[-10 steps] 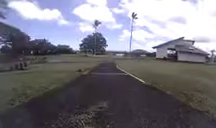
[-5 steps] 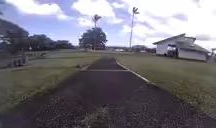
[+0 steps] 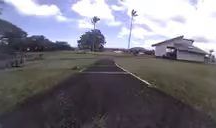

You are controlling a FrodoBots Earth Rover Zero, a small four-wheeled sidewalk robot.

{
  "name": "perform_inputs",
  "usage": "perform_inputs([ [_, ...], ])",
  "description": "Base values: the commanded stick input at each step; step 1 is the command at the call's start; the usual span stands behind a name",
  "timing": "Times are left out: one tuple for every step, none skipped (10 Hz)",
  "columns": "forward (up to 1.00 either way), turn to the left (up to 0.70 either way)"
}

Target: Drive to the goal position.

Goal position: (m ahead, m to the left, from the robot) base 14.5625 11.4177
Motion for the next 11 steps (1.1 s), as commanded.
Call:
perform_inputs([
  [0.5,0.0],
  [0.5,0.0],
  [0.5,0.0],
  [0.5,0.0],
  [0.5,0.0],
  [0.5,0.0],
  [0.5,0.0],
  [0.5,0.0],
  [0.5,0.0],
  [0.5,0.0],
  [0.5,0.0],
])
